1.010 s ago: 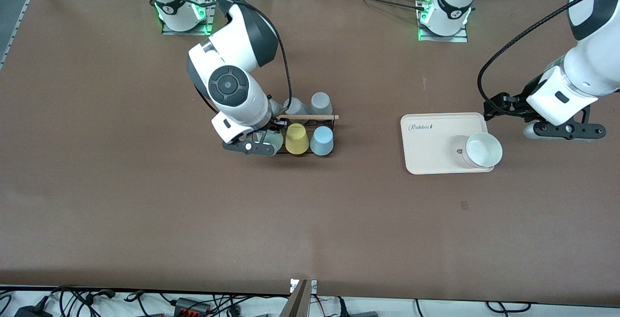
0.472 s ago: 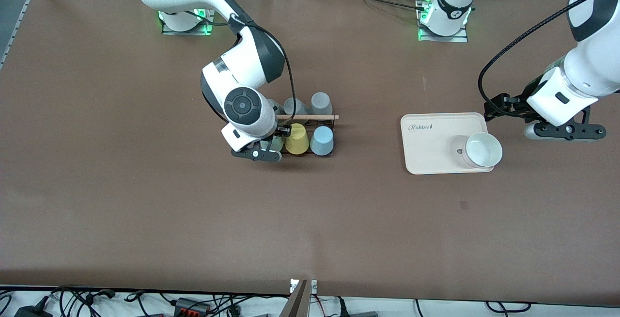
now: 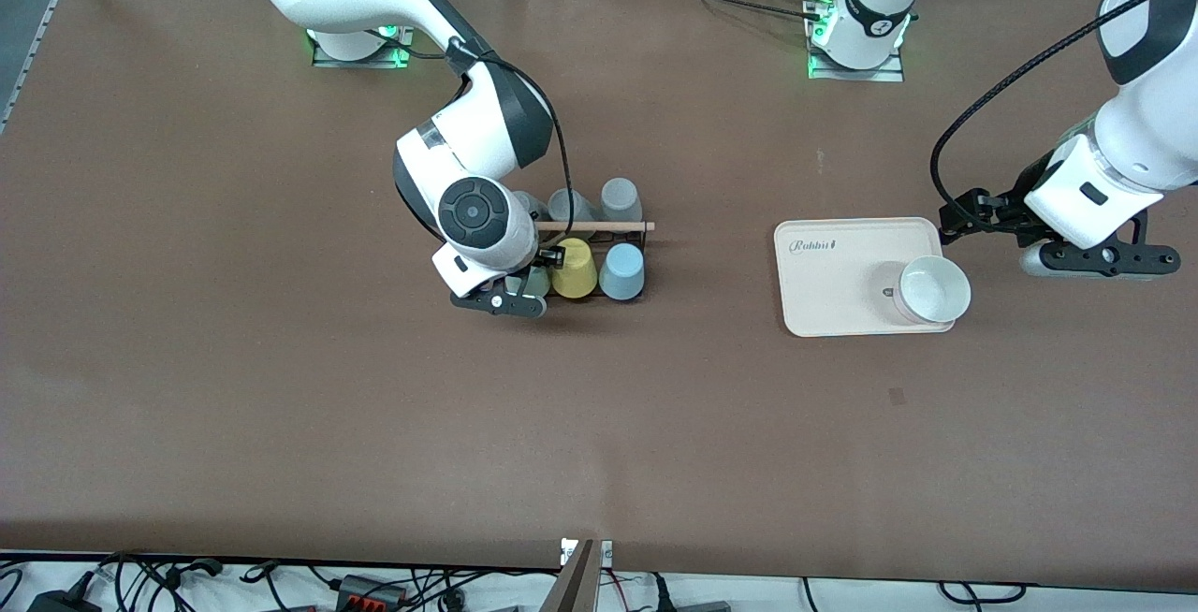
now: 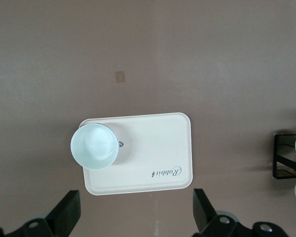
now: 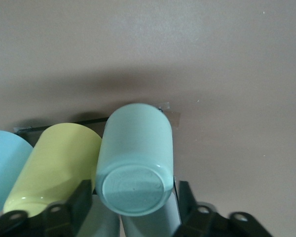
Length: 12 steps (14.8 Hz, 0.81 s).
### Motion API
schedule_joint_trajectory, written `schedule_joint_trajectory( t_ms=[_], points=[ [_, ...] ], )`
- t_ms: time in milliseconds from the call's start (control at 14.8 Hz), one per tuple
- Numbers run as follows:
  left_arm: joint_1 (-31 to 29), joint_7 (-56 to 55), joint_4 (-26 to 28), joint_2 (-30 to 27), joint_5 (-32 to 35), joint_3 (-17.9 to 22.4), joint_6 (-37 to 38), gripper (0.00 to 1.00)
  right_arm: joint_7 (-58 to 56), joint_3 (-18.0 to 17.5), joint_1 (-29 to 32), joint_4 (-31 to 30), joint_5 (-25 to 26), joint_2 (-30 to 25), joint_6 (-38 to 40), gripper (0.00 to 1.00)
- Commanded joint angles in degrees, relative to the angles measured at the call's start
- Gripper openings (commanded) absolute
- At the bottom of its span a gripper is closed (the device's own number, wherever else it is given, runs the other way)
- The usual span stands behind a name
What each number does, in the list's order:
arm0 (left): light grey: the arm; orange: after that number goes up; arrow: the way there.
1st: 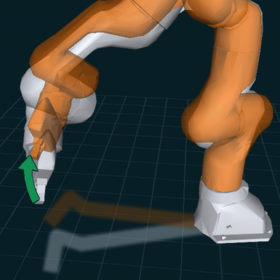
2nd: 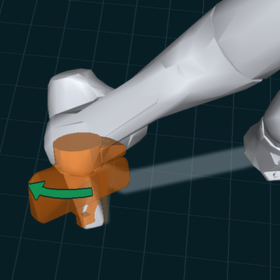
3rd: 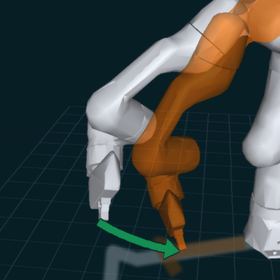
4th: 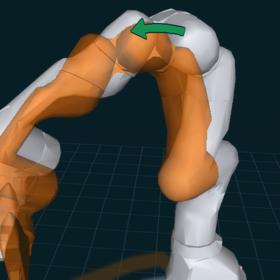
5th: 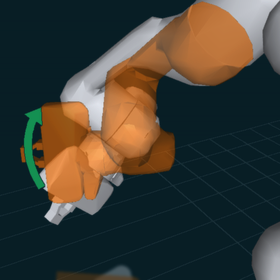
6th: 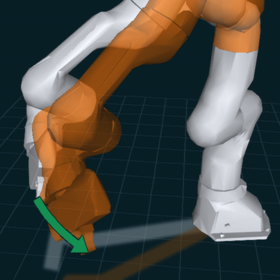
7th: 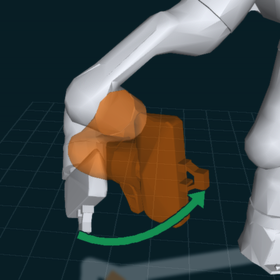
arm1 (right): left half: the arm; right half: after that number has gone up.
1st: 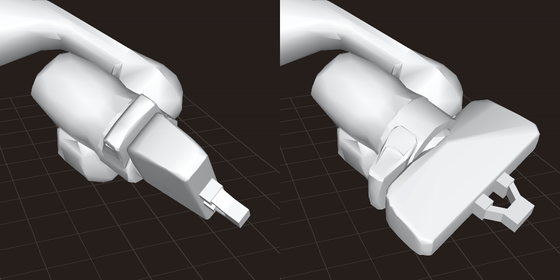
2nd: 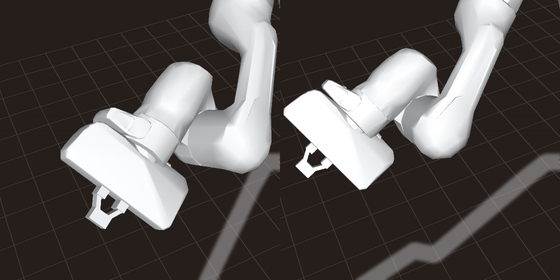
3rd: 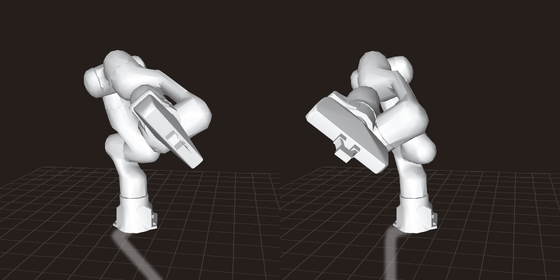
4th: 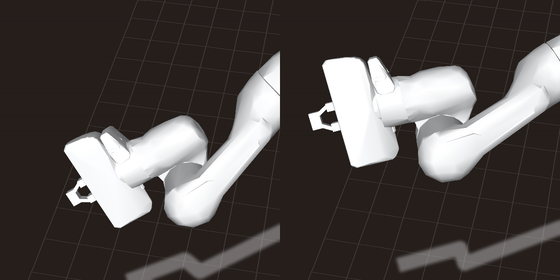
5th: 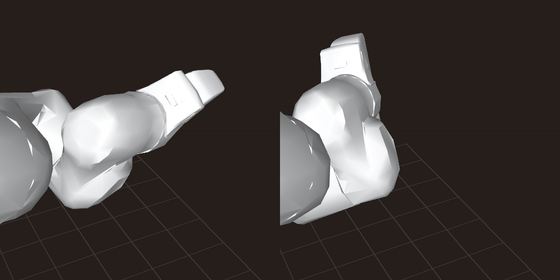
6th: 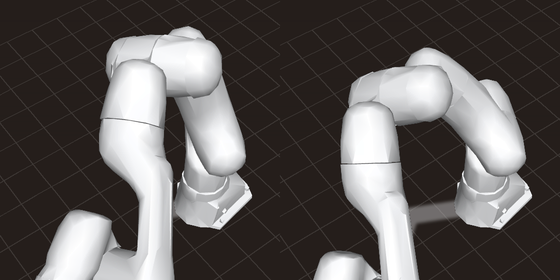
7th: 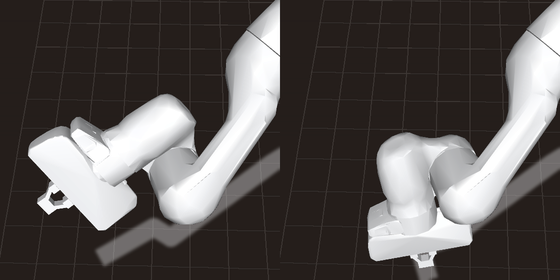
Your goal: Hang scattered cups on rack with three cups
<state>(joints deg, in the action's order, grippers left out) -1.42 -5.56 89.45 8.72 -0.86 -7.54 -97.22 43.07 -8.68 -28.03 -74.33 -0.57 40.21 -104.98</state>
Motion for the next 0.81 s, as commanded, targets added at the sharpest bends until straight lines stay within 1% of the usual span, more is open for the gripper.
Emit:
schedule_joint_trajectory(
  t_ms=[0, 135, 337, 472, 741],
  points=[
    [-0.25, 0.64, 0.72, -1.07, -0.73, -0.11, 0.63, 1.0, -2.44, 0.5, 0.25, 2.34, 0.84, -0.83, 0.57, 1.0],
    [-0.17, 0.29, 0.81, -1.51, -0.73, -0.28, 0.72, 1.0, -7.45, 1.73, 2.0, 5.49, 0.66, -1.71, 1.79, 1.0],
    [0.18, -3.04, 0.9, -1.51, -0.73, -0.37, 0.72, 1.0, -9.84, 1.39, 9.54, 10.41, 0.4, -3.74, 6.44, 1.0],
    [0.27, -3.4, 0.99, -1.43, -0.64, -0.37, 0.81, 1.0, -12.11, 1.65, 14.29, 10.96, 0.57, -6.8, 9.78, 1.0],
    [0.1, -2.7, 1.08, -1.42, -0.73, -0.37, 0.81, 1.0, -22.04, 1.73, 22.29, 10.61, 1.53, -13.04, 16.46, 1.0]
  ],
)
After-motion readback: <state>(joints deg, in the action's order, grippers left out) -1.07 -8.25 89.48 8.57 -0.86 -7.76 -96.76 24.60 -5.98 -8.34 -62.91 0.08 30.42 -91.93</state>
